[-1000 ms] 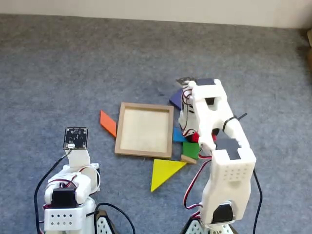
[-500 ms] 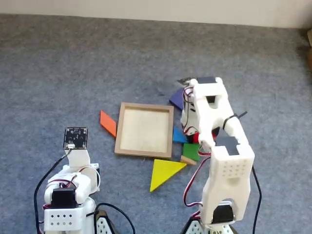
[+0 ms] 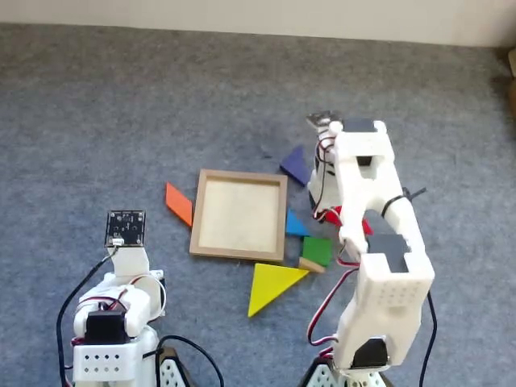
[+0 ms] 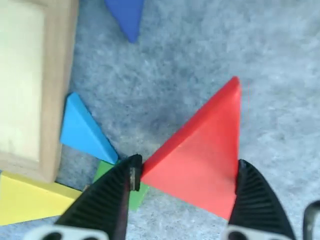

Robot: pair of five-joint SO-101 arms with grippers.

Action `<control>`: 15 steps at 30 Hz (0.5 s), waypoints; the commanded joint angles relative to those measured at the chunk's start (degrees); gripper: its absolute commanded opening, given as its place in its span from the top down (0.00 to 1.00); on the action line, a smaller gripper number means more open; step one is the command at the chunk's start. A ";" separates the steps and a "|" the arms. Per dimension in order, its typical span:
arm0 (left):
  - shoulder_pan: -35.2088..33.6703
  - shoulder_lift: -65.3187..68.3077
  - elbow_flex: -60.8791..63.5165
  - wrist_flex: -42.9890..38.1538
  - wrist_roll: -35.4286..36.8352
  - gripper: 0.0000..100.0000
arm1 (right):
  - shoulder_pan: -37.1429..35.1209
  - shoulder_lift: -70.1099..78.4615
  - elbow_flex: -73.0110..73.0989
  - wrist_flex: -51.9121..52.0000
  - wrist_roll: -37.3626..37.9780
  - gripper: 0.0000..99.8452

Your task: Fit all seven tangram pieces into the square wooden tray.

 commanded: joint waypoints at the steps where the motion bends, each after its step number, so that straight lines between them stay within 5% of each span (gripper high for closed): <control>1: -0.75 -2.86 1.10 0.09 -0.44 0.99 | 0.57 -4.97 -0.92 0.57 0.26 0.80; 15: -0.75 -2.86 1.10 0.09 -0.44 0.99 | -7.52 -5.32 -1.54 1.10 -12.66 0.80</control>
